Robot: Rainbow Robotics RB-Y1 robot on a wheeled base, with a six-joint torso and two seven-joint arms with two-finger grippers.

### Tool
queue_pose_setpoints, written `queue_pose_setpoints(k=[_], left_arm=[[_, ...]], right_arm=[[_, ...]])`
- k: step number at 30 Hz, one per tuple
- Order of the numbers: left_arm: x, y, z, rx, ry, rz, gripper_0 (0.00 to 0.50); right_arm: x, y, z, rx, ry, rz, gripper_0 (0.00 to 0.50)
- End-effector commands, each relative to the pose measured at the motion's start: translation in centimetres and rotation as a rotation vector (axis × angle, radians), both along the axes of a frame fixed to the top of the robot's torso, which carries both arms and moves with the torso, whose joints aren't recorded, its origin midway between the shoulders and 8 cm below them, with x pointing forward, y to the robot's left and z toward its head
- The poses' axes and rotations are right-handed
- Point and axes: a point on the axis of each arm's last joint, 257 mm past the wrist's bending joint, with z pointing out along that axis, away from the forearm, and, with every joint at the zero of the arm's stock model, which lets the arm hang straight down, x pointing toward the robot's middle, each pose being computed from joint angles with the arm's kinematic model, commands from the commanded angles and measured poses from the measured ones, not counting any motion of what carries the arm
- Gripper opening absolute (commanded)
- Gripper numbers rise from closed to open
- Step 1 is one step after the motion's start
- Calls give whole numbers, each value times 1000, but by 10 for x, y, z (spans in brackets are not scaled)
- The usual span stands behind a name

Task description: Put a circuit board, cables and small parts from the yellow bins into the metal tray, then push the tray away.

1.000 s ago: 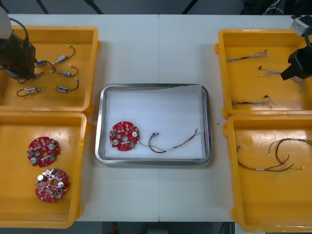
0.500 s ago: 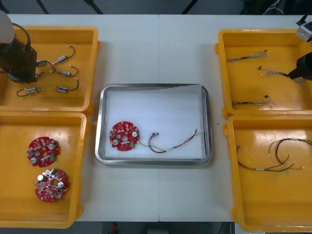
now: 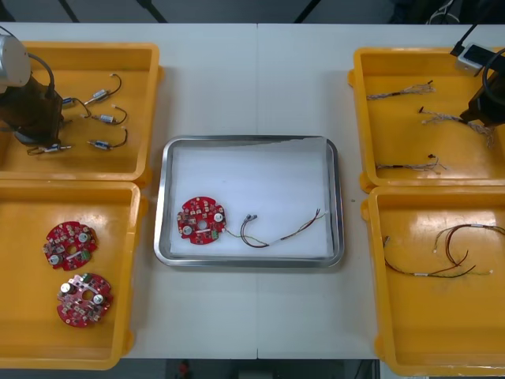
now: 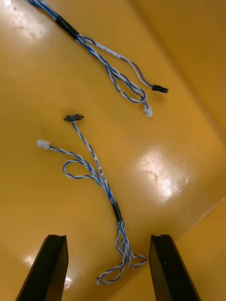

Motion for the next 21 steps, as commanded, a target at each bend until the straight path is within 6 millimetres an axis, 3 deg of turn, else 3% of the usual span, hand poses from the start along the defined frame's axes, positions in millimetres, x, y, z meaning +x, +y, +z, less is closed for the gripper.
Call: queue_pose_setpoints(k=[1, 5, 6, 8, 10, 13, 21], left_arm=[[1, -4, -10, -11, -8, 2, 500], [1, -3, -10, -10, -12, -2, 500], [1, -3, -10, -7, -11, -6, 450], [1, -3, -10, -4, -11, -10, 193], [2, -3, -10, 3, -13, -16, 94], [2, -3, -10, 6, -11, -23, 0], [-1, -1, -16, 30, 3, -52, 0]], right_arm=[[18, -19, 40, -60, -79, 29, 500], [25, -20, 35, -95, -91, 68, 500], [27, -20, 32, -101, -94, 78, 500], [28, -22, 25, -100, -96, 83, 500], [30, -21, 21, -88, -107, 88, 500], [31, -21, 12, -45, -114, 66, 500], [32, -26, -1, 24, -135, 16, 500]])
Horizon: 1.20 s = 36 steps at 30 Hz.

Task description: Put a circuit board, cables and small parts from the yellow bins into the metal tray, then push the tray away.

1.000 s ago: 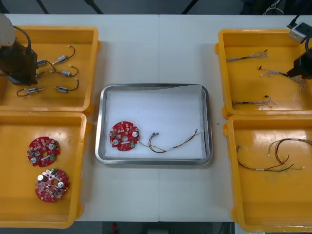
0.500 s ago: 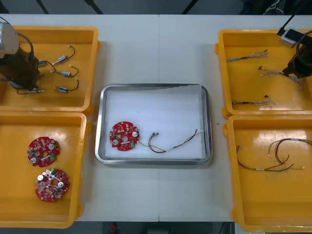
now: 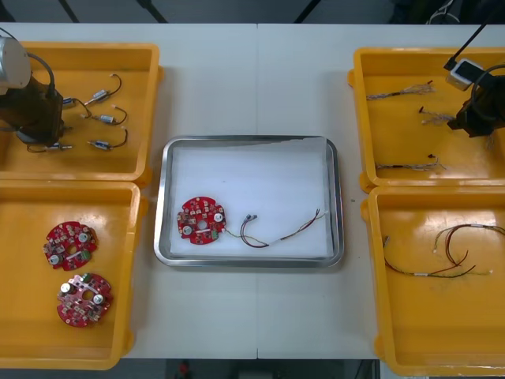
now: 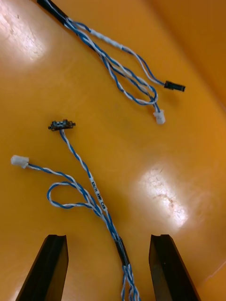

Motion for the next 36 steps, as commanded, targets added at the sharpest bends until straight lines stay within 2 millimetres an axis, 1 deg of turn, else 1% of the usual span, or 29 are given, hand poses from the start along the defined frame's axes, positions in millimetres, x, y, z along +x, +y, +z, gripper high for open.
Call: queue_pose_setpoints(k=[1, 3, 5, 7, 12, 14, 17, 21, 23, 24, 25, 30, 36], left_arm=[[-4, -1, -12, 40, 21, -54, 0], [-2, 3, -2, 53, 7, -63, 0], [2, 7, 16, 75, -12, -76, 0], [1, 12, 32, 95, -9, -85, 0], [-4, 15, 61, 139, 6, -126, 0], [-6, 15, 69, 169, 16, -157, 0], [-14, 21, 83, 229, 45, -201, 0], [-23, 19, 97, 272, 75, -259, 0], [-27, 15, 104, 285, 84, -282, 0], [-29, 10, 108, 291, 88, -298, 0], [-30, 9, 110, 293, 90, -302, 0], [-43, -10, 119, 298, 122, -352, 0], [-57, -39, 127, 308, 151, -411, 0]], right_arm=[[10, -25, 37, -42, -68, -19, 500], [9, -27, 35, -44, -64, -23, 500], [9, -29, 32, -43, -62, -32, 500], [9, -32, 30, -42, -64, -41, 500], [11, -39, 29, -60, -80, -53, 500], [11, -38, 27, -51, -77, -60, 500], [10, -35, 18, -23, -68, -74, 500], [10, -34, 11, 15, -67, -97, 500], [10, -34, 8, 32, -65, -108, 500], [9, -35, 6, 38, -62, -116, 500], [9, -34, 5, 40, -61, -117, 500], [8, -34, -1, 48, -56, -128, 500], [8, -24, -9, 60, -44, -116, 500]])
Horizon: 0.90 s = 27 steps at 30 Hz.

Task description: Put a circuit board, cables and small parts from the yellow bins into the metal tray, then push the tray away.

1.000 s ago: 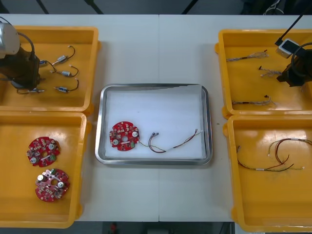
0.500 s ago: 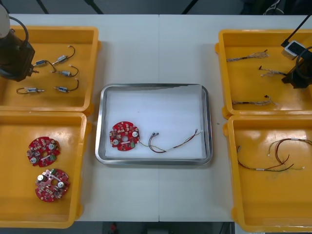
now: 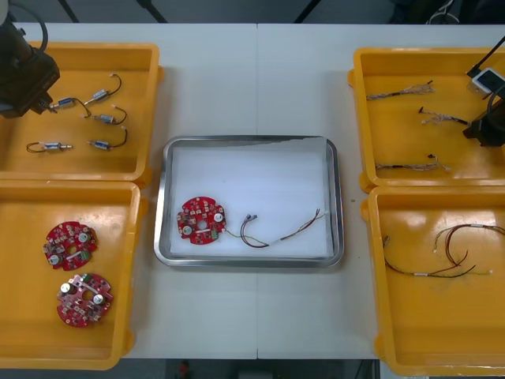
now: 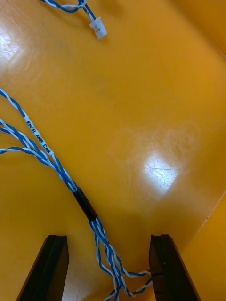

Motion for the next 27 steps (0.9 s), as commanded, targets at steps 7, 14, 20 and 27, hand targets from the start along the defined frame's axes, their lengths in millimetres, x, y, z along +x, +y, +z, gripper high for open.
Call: queue_pose_setpoints(k=[7, 14, 20, 27], left_arm=[[-22, -39, 41, -1, -15, -17, 0], [-39, -79, 49, -34, -18, -39, 0], [-56, -122, 51, -66, -22, -58, 0], [-66, -167, 36, -82, -44, -54, 0]], right_arm=[[12, 37, -1, 22, -4, 61, 500], [12, 46, -7, 24, 6, 74, 463], [10, 49, -10, 28, 20, 82, 104], [5, 53, -13, 36, 46, 93, 0]])
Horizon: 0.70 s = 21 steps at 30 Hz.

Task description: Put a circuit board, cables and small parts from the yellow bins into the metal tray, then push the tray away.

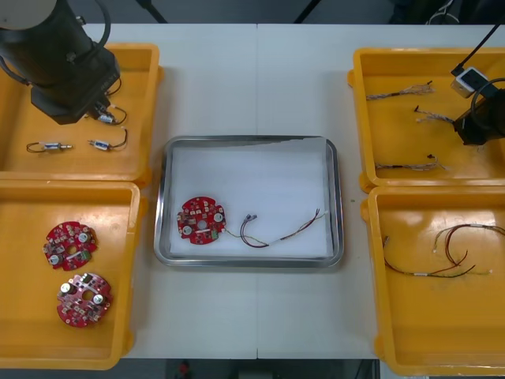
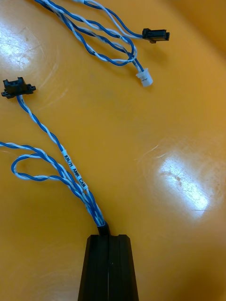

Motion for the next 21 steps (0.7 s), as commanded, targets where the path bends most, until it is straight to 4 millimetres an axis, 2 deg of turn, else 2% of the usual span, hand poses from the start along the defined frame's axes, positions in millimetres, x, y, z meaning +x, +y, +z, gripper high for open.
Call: queue_pose_setpoints(k=[1, 13, 21], left_arm=[[-4, -32, 0, -19, -41, 54, 0], [-2, -108, -34, -58, -76, 99, 0], [0, -145, -61, -42, -71, 87, 0]], right_arm=[[-1, 21, -7, -11, 35, 57, 0], [-9, 17, 25, -34, 89, 93, 0], [-16, 22, 39, 0, 119, 111, 0]])
